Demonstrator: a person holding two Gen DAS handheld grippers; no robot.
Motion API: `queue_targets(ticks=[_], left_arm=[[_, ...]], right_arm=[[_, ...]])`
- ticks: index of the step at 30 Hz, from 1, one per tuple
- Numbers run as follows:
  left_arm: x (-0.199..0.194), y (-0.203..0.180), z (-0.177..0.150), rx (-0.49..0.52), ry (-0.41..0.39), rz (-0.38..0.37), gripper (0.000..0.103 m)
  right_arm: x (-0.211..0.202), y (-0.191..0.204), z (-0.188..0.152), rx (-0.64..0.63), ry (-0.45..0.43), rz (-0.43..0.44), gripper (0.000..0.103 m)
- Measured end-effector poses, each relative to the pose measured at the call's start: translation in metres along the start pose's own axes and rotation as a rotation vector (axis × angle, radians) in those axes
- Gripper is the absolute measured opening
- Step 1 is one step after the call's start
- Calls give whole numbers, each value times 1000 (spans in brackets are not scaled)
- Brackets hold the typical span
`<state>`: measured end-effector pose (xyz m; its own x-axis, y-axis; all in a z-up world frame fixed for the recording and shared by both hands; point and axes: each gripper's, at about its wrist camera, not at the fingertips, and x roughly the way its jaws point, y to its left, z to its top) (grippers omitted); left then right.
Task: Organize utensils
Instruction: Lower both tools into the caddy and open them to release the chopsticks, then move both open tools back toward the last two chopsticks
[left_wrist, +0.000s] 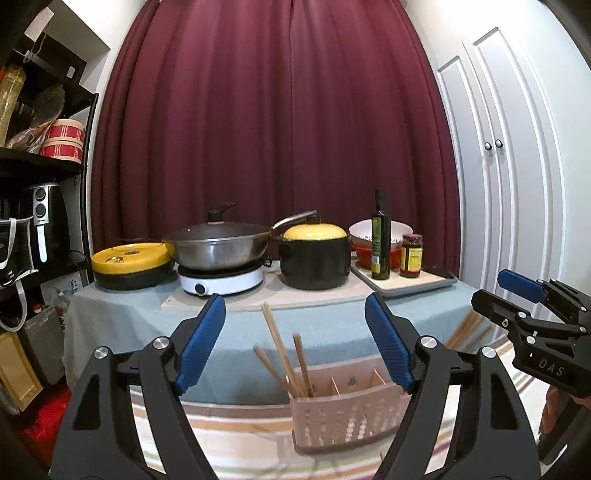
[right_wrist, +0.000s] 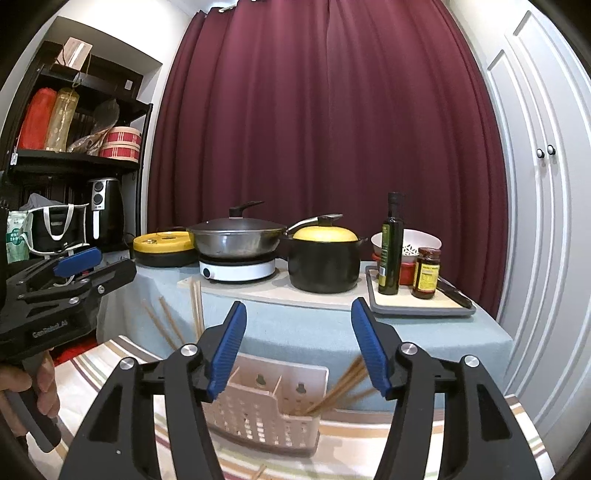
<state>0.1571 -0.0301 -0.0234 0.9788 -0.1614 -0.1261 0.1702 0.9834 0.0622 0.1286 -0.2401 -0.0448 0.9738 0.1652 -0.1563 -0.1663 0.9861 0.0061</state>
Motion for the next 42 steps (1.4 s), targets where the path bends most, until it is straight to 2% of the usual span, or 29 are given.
queue_targets(ticks=[8, 21, 35, 38, 42], left_arm=[[-40, -10, -31, 5, 55, 7, 76], [-81, -26, -96, 7, 200, -2, 76], [-103, -65, -184, -22, 381, -89, 76], [-102, -74, -198, -13, 403, -104, 70], [-96, -85, -218, -6, 458, -138, 51]], right_arm=[[-34, -4, -30, 16, 63, -25, 58], [-76, -12, -91, 53, 187, -72, 58], [-103, -16, -146, 81, 289, -49, 58], [-107, -16, -156, 85, 299, -43, 58], [-111, -17, -165, 97, 310, -38, 58]])
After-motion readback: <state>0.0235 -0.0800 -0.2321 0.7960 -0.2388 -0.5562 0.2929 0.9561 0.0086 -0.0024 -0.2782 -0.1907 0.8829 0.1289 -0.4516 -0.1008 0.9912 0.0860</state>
